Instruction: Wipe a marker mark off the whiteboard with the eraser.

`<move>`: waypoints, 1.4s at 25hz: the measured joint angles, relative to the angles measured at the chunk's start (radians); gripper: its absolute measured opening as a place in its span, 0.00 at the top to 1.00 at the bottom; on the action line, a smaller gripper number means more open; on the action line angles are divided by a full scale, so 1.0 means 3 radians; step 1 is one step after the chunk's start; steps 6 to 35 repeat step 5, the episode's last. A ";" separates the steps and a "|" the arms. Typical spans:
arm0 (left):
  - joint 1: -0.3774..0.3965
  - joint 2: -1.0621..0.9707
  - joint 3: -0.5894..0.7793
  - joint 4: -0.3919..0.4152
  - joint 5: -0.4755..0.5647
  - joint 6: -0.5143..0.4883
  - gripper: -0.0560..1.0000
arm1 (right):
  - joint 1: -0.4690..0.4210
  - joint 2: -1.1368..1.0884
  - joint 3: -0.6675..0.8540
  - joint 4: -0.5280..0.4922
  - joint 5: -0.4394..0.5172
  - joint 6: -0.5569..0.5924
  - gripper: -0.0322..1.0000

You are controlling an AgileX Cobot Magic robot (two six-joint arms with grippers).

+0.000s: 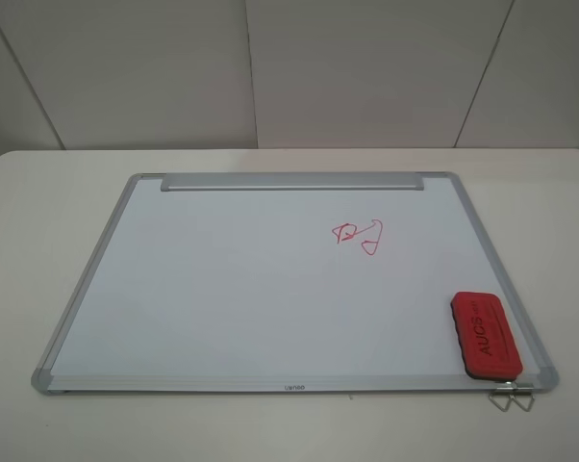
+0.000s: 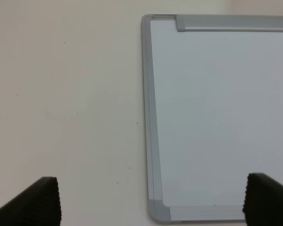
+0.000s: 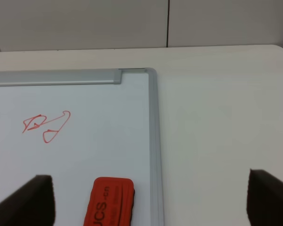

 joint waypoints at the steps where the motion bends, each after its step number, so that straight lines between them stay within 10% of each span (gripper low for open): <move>1: 0.0000 0.0000 0.0000 0.0000 0.0000 0.0000 0.21 | 0.0000 0.0000 0.0000 0.0000 0.0000 0.0000 0.26; 35: 0.0000 0.0000 0.0000 0.0000 0.0000 0.0000 0.21 | 0.0000 0.0000 0.0000 0.0000 0.0000 0.0000 0.26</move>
